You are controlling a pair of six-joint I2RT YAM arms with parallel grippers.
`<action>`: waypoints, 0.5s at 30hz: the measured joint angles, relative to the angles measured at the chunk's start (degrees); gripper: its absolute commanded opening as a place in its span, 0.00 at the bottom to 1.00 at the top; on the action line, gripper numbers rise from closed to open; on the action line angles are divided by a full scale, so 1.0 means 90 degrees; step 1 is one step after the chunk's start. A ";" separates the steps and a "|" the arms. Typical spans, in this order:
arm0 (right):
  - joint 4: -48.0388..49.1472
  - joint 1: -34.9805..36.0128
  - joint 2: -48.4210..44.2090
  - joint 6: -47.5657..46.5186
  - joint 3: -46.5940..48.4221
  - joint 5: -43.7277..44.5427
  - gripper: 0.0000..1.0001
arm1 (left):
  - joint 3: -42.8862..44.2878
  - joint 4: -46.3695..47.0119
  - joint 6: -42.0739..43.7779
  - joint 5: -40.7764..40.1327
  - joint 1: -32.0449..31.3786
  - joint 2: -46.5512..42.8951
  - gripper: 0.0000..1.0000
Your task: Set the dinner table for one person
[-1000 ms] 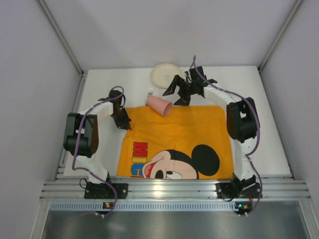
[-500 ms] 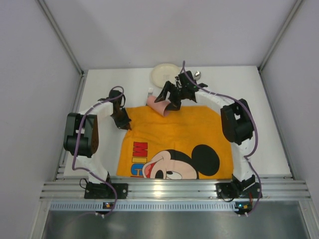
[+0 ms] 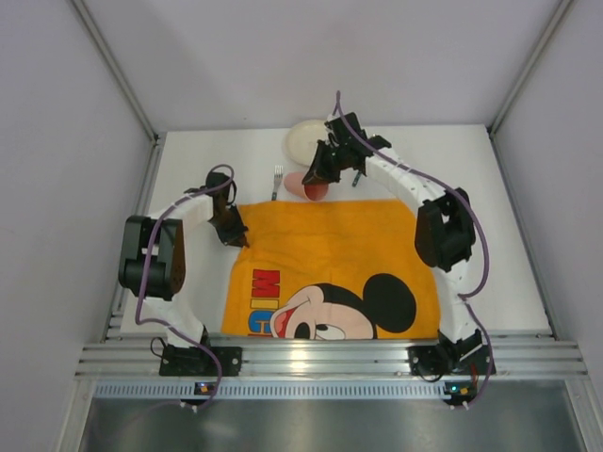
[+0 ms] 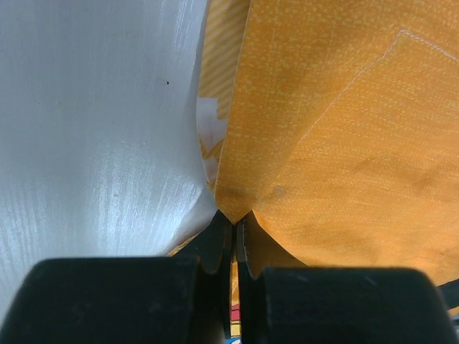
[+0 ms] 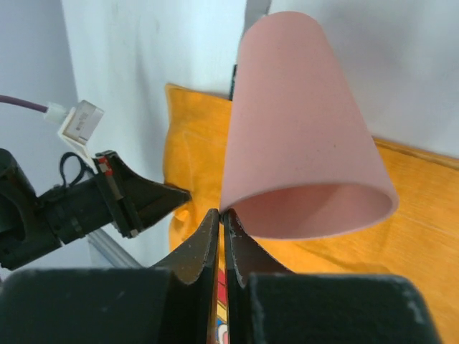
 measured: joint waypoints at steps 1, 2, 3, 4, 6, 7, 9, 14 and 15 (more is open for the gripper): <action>-0.0231 -0.0010 -0.0022 -0.0175 0.0136 0.0117 0.00 | -0.0032 0.0017 0.0002 0.0017 0.0000 -0.0017 0.00; -0.0476 -0.0017 -0.0068 -0.0347 0.0223 0.0245 0.00 | -0.0058 0.0029 0.0005 0.0039 0.0000 -0.0029 0.00; -0.0716 -0.0027 -0.0136 -0.0483 0.0260 0.0362 0.00 | -0.0080 0.0049 0.0002 0.0053 0.0000 -0.0036 0.00; -0.1013 -0.0046 -0.0274 -0.0668 0.0265 0.0508 0.00 | -0.0100 0.0078 0.0005 0.0063 0.0002 -0.0049 0.00; -0.1525 -0.0092 -0.0563 -0.0918 0.0267 0.0726 0.00 | -0.0141 0.0134 0.0012 0.0092 0.0015 -0.0066 0.18; -0.1853 -0.0126 -0.0770 -0.1061 0.0270 0.0874 0.00 | -0.0158 0.0158 0.0032 0.0112 0.0022 -0.0068 0.41; -0.2518 -0.0197 -0.1149 -0.1287 0.0357 0.1209 0.00 | -0.0177 0.0248 -0.0007 0.0255 0.0056 -0.0107 0.57; -0.3883 -0.0389 -0.2227 -0.1630 0.0432 0.2212 0.00 | -0.0206 0.0325 0.0029 0.0257 0.0117 -0.0262 0.81; -0.4010 -0.0435 -0.2467 -0.1654 0.0308 0.2370 0.00 | -0.0206 0.0323 0.0024 0.0265 0.0155 -0.0272 0.81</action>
